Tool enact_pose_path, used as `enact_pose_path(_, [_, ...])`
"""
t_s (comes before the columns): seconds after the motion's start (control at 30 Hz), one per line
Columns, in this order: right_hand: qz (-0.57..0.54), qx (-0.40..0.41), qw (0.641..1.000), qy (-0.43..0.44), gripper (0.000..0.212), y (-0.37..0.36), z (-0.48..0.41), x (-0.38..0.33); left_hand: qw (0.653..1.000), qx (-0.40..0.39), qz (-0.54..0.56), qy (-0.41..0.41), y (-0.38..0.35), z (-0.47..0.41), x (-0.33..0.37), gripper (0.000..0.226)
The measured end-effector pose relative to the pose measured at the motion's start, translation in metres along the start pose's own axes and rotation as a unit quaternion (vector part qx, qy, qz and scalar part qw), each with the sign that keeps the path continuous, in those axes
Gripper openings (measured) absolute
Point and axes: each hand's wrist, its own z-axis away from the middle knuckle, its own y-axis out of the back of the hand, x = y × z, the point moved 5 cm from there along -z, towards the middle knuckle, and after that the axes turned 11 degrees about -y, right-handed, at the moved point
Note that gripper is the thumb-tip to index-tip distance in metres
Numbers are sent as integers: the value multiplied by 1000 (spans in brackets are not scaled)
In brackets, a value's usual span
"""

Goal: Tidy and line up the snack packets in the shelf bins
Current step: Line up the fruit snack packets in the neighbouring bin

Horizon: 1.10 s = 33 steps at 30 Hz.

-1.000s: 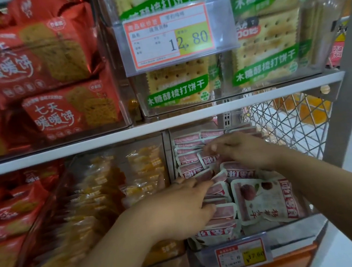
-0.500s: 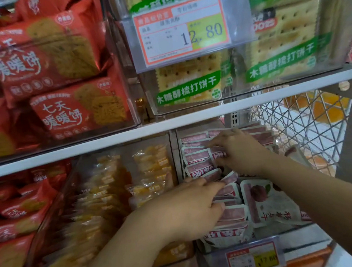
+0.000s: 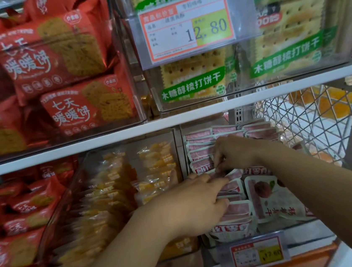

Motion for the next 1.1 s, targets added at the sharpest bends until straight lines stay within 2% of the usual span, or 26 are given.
enact_pose_path(0.1, [-29,17,999,12,12,1,14,2,1000,1,28,-9,-1,3,0,52])
enact_pose_path(0.2, [-48,42,997,38,11,6,37,2,996,-34,84,-17,0,10,2,77])
enact_pose_path(0.3, [-25,57,997,48,12,5,52,-2,996,-70,47,-26,-4,20,10,97])
enact_pose_path(0.43, [48,109,991,61,9,1,66,-8,997,-40,-67,-25,-18,24,24,85])
enact_pose_path(0.57, [62,109,987,96,15,-2,73,-10,989,9,-145,-14,-27,21,34,71])
enact_pose_path(0.67, [68,104,989,81,20,-6,54,-8,986,51,-160,-14,-21,8,27,66])
enact_pose_path(0.8, [65,115,990,43,21,-6,31,-3,982,66,-176,-1,-9,-7,15,68])
enact_pose_path(0.93, [62,87,990,89,21,-5,46,-9,983,47,-175,-24,-15,2,21,67])
enact_pose_path(1.03, [46,47,995,78,19,-7,58,-7,982,29,-183,-43,-21,12,28,63])
enact_pose_path(1.1, [62,51,994,68,20,-9,59,-7,979,36,-197,-43,-23,13,30,61])
